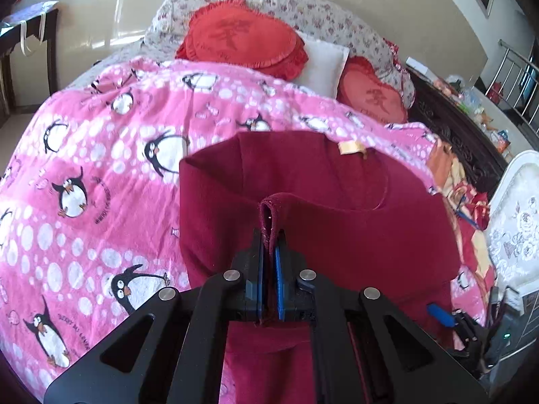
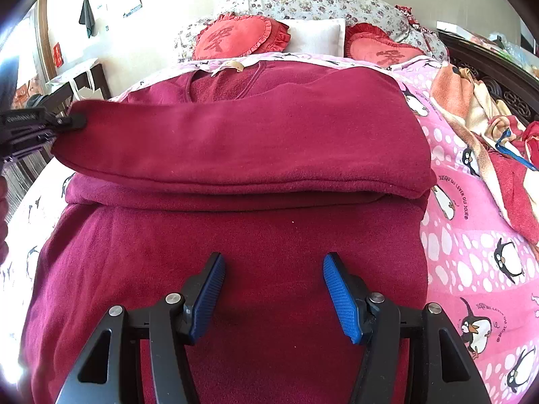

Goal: Fold small clothes

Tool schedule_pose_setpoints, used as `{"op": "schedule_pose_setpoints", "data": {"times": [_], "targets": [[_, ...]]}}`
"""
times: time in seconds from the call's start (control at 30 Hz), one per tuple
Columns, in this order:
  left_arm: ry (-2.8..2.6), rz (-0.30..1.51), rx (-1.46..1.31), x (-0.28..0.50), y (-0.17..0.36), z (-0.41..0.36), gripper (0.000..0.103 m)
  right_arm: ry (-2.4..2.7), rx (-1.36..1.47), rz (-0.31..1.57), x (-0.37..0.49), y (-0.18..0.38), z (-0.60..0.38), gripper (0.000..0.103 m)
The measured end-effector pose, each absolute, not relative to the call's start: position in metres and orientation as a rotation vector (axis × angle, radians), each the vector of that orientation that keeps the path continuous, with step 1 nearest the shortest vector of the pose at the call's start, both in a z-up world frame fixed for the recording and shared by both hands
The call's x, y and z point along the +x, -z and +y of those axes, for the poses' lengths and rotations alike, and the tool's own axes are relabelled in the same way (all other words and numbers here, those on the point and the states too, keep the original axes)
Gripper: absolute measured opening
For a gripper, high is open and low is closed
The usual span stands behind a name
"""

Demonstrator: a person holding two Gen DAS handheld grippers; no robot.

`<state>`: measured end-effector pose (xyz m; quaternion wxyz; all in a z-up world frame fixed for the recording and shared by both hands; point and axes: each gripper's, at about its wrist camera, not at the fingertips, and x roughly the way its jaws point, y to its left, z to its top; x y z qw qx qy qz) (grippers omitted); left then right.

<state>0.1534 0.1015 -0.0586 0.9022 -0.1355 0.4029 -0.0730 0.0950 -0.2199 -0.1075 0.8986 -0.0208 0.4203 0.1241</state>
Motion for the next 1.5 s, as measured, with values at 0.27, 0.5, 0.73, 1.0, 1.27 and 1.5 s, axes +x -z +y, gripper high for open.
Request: {"op": "schedule_pose_setpoints", "data": {"times": [0.27,0.5,0.73,1.0,1.27,1.5], "targets": [[0.072,0.847,-0.239,0.154,0.07,0.119,0.009,-0.258,-0.041,0.871,0.096,0.108,-0.221,0.059],[0.095,0.78,-0.223,0.144,0.067,0.102,0.01,-0.253,-0.052,0.878,0.095,0.108,-0.219,0.06],[-0.028,0.851,-0.239,0.155,0.107,0.077,0.012,-0.339,-0.015,0.944,0.097,0.102,-0.224,0.077],[0.022,0.775,-0.252,0.148,0.115,0.071,0.034,-0.316,0.115,0.717,0.125,0.033,-0.3,0.057],[0.013,0.775,-0.233,0.148,0.115,0.066,0.034,-0.261,-0.064,0.895,0.181,0.074,-0.294,0.018],[0.018,0.776,-0.241,0.149,0.115,0.068,0.034,-0.294,0.024,0.892,0.177,0.084,-0.311,0.019]]}}
